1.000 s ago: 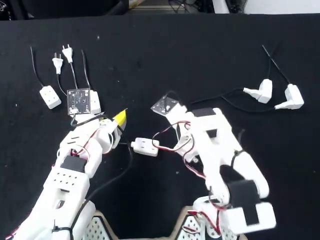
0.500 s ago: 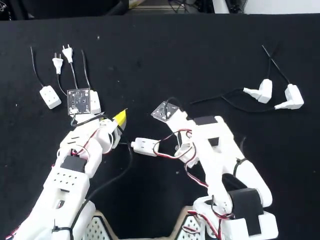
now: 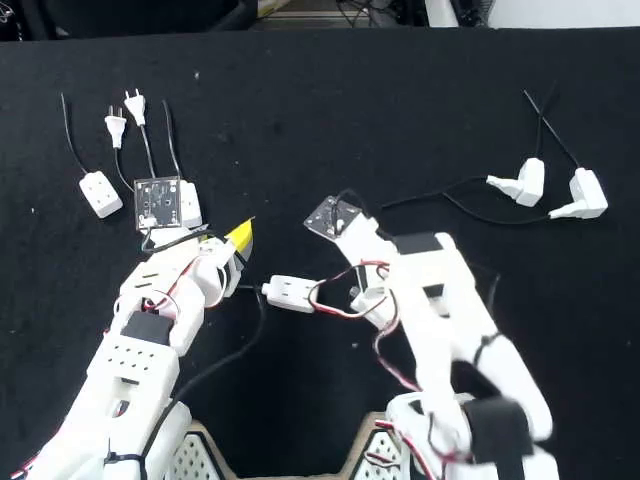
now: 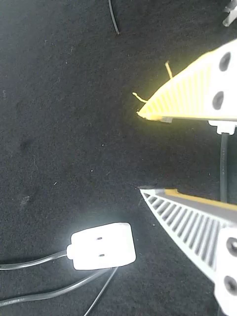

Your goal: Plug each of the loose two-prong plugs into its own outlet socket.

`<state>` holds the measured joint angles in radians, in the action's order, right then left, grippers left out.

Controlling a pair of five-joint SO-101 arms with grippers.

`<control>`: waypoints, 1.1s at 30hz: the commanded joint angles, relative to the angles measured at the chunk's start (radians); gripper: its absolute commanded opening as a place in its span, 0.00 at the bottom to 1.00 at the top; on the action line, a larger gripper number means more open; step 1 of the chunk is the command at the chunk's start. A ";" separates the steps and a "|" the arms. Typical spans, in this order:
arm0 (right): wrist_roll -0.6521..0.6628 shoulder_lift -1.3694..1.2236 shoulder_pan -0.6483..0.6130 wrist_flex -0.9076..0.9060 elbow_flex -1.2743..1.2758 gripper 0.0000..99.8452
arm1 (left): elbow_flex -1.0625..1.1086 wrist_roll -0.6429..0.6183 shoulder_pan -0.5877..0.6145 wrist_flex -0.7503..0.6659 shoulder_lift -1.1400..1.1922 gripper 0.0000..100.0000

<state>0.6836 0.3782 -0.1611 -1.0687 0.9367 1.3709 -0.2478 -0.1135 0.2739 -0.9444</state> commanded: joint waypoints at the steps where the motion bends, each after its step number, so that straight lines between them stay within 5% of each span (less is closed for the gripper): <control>1: -0.052 0.171 -0.051 -0.014 -0.001 0.01 | -0.005 0.009 -0.002 -0.011 -0.015 0.22; 7: -0.330 0.289 -0.328 0.117 0.030 0.01 | -0.005 0.003 -0.005 -0.012 -0.018 0.22; 12: -0.440 0.248 -0.529 0.318 0.117 0.01 | -0.005 0.002 -0.010 -0.014 -0.018 0.22; 33: -0.525 0.381 -0.551 0.500 0.216 0.01 | -0.005 0.009 -0.050 -0.012 -0.008 0.22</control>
<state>0.1695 0.6728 -0.6935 -0.5930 1.1485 1.3709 -0.2493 -0.1580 0.2739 -0.9444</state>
